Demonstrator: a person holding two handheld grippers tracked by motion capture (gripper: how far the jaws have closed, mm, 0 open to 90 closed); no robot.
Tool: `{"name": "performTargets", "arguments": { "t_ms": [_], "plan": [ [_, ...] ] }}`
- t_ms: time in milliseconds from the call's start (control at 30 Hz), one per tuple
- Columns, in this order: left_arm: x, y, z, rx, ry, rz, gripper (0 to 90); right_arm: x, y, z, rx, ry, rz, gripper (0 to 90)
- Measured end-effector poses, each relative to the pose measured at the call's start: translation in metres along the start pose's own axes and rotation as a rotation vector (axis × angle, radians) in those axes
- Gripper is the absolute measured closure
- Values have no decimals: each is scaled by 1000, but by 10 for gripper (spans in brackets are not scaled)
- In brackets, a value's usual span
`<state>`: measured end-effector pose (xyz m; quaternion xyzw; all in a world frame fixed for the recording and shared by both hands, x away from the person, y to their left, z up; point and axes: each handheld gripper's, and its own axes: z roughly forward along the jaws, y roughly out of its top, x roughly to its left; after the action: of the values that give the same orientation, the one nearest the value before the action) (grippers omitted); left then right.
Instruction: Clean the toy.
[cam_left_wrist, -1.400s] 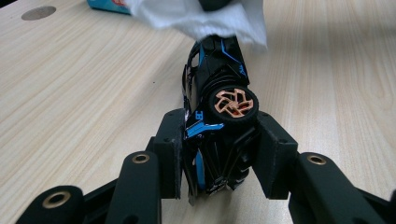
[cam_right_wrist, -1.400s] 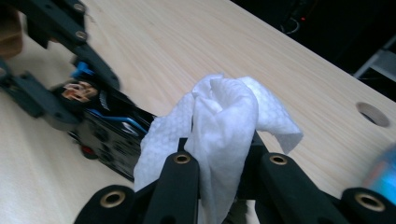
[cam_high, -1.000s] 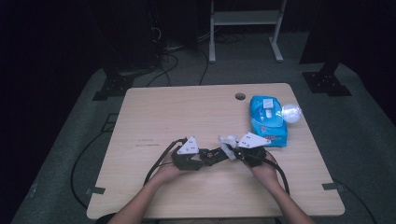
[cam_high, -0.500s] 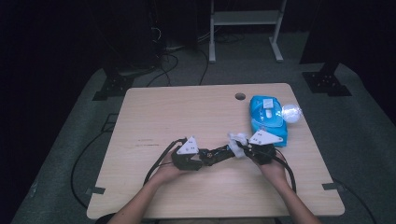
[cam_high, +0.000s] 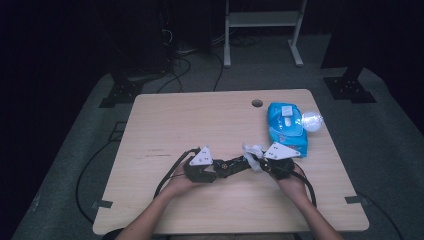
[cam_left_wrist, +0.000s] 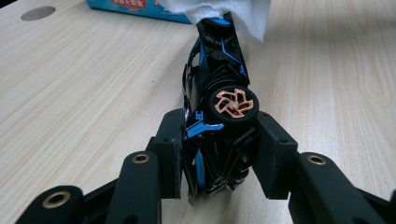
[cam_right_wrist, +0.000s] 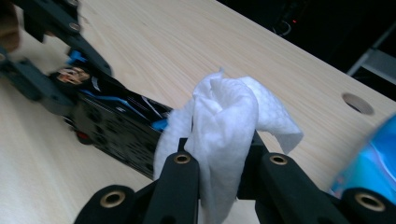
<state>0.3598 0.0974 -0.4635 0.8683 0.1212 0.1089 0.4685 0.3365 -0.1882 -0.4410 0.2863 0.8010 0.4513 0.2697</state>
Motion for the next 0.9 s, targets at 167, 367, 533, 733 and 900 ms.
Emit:
{"name": "performTargets", "arguments": {
  "t_ms": [167, 367, 533, 733, 900],
  "plan": [
    [0, 0, 0, 0, 0, 1, 581, 5, 3, 1, 1, 21, 6, 811],
    [0, 0, 1, -4, 0, -8, 581, 22, 13, 15, -10, 100, 14, 811],
    [3, -1, -3, -4, 9, -20, 577, 36, 20, 28, -19, 132, 17, 811],
    [5, -3, -5, -2, 18, -12, 578, 27, 24, 27, -18, 127, 39, 811],
    [5, -3, -5, -5, 13, -14, 578, -3, 8, 12, 4, 45, 75, 812]
  ]
}}
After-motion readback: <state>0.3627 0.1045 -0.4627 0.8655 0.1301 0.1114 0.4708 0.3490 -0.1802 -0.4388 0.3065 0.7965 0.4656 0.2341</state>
